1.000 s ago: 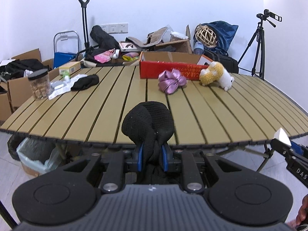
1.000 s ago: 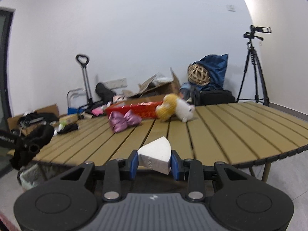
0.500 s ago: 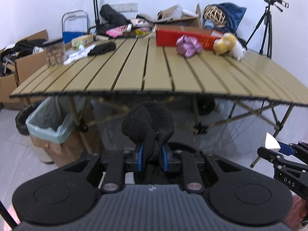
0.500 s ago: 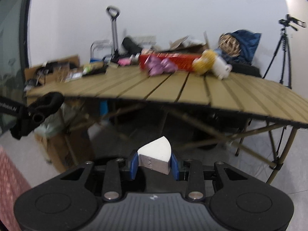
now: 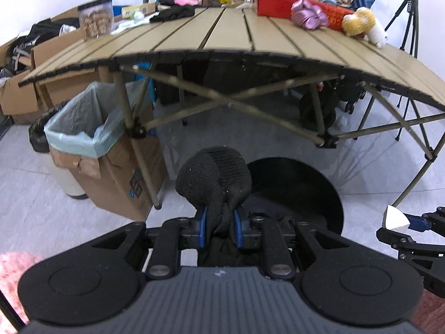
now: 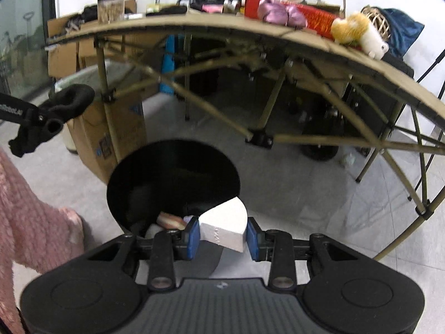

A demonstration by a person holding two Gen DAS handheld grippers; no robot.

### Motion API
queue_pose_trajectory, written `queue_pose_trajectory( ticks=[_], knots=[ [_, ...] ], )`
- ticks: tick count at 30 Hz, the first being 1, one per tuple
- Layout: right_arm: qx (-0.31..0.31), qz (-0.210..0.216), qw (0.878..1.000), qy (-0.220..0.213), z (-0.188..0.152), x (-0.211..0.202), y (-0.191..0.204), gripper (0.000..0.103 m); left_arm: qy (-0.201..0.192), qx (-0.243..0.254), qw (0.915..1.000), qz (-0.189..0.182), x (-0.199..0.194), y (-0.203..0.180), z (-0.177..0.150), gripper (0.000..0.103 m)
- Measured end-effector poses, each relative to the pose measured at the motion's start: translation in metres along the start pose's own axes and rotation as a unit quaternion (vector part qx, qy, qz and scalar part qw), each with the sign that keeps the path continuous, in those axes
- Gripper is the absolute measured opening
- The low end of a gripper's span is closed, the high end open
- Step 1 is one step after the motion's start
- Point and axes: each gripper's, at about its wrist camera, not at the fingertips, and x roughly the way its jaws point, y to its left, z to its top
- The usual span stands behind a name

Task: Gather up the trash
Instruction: 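Carry the sock and foam wedge down under the table to the black bin, then lower the white foam wedge into the bin and open the right tool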

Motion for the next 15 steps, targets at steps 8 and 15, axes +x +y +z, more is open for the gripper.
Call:
queue_pose_trajectory(
  ticks=[8, 15],
  knots=[
    [-0.011, 0.0, 1.0, 0.029, 0.009, 0.023, 0.011, 0.034, 0.024, -0.016, 0.9996, 0.008, 0.021, 0.015, -0.006, 0.02],
    [-0.023, 0.01, 0.999, 0.046, 0.024, 0.046, 0.026, 0.034, 0.043, -0.031, 0.9985, 0.014, 0.033, 0.027, -0.008, 0.02]
  ],
)
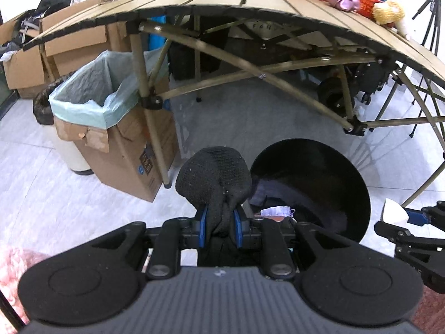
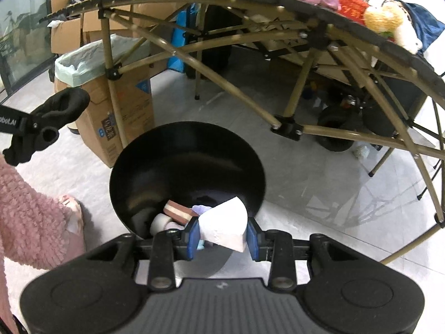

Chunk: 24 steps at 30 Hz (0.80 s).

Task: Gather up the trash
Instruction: 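Lower the white foam wedge into the bin and open the right tool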

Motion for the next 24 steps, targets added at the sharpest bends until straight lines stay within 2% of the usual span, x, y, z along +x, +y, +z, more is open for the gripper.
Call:
queue_pose_trajectory(
  ticks=[10, 24],
  knots=[
    [0.004, 0.011, 1.0, 0.017, 0.03, 0.034, 0.017, 0.034, 0.007, -0.016, 0.9997, 0.015, 0.007, 0.008, 0.007, 0.02],
    [0.006, 0.017, 0.999, 0.026, 0.052, 0.061, 0.03, 0.034, 0.012, -0.029, 0.9988, 0.037, 0.018, 0.011, 0.023, 0.02]
  ],
)
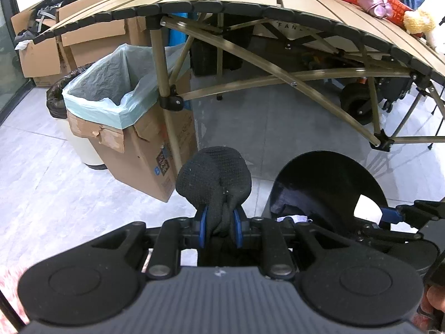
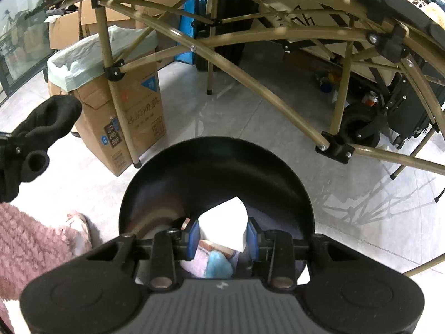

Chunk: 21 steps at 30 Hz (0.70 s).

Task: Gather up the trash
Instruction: 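Lower the white foam wedge into the bin and open the right tool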

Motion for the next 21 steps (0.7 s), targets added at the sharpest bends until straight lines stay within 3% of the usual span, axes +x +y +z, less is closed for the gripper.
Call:
queue_pose_trajectory(
  ticks=[12, 18, 20, 21],
  knots=[
    [0.007, 0.0, 1.0, 0.003, 0.01, 0.013, -0.001, 0.035, 0.014, -0.005, 0.9998, 0.015, 0.013, 0.0, 0.009, 0.02],
    [0.014, 0.004, 1.0, 0.002, 0.009, 0.011, -0.003, 0.04, 0.018, -0.009, 0.9997, 0.017, 0.014, 0.003, 0.005, 0.02],
    [0.015, 0.003, 1.0, -0.001, 0.009, 0.01, -0.004, 0.05, 0.019, -0.011, 0.9996, 0.016, 0.014, 0.004, 0.004, 0.02],
    [0.016, 0.002, 1.0, -0.002, 0.009, 0.01, -0.004, 0.064, 0.019, -0.011, 0.9996, 0.015, 0.014, 0.005, 0.004, 0.02]
  ],
)
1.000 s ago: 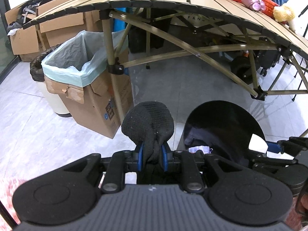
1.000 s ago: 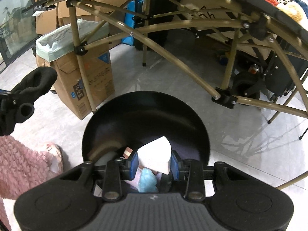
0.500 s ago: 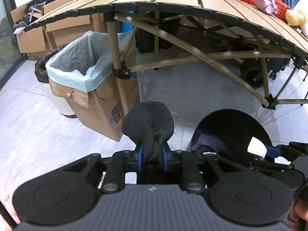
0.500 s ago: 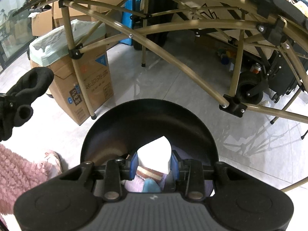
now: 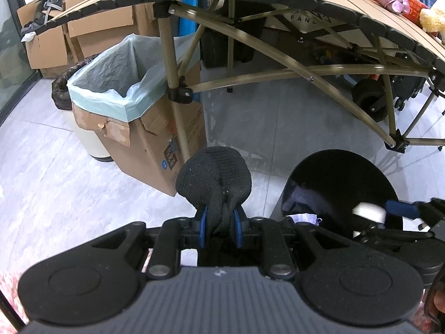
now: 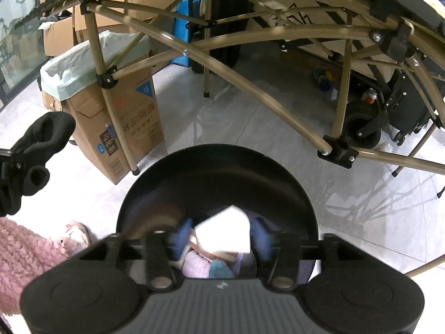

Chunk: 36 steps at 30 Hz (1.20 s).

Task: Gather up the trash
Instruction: 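Lower the white foam wedge into the bin and open the right tool, then move the left tool holding the sock over the bin opening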

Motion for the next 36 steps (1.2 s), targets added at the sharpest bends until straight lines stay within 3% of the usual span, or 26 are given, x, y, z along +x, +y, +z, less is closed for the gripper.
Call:
queue_pose_trajectory(
  ticks=[1, 2, 7, 27, 36],
  knots=[
    [0.0, -0.001, 1.0, 0.0, 0.0, 0.0, 0.0, 0.081, 0.001, 0.001, 1.0, 0.0, 0.0, 0.0, 0.0, 0.02],
    [0.001, -0.001, 1.0, -0.001, 0.0, -0.001, -0.001, 0.092, 0.001, 0.002, 1.0, 0.0, 0.0, 0.0, -0.001, 0.02],
    [0.003, -0.012, 1.0, -0.01, -0.001, -0.003, -0.002, 0.103, 0.002, 0.003, 1.0, 0.001, 0.001, -0.001, -0.001, 0.02],
    [-0.008, -0.034, 0.999, -0.008, -0.004, -0.004, -0.008, 0.103, 0.002, 0.009, 0.9999, 0.008, 0.003, -0.004, -0.003, 0.02],
    [0.011, -0.052, 0.998, -0.014, -0.01, -0.012, -0.031, 0.103, 0.001, 0.02, 0.9998, 0.006, 0.003, -0.013, -0.003, 0.02]
  ],
)
